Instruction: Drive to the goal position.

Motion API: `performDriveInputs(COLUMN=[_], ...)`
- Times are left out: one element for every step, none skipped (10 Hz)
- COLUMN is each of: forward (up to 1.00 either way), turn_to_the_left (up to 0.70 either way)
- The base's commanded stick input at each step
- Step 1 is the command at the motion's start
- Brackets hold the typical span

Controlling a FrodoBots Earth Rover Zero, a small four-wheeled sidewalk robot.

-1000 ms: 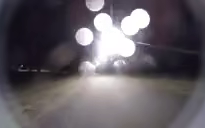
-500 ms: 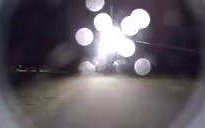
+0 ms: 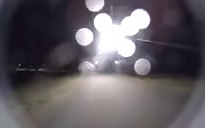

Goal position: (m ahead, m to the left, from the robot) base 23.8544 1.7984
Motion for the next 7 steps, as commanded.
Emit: performDriveInputs(forward=[1.00, 1.00, 1.00, 1.00, 1.00, 1.00, 1.00], turn_to_the_left=[0.00, 0.00, 0.00, 0.00, 0.00, 0.00, 0.00])
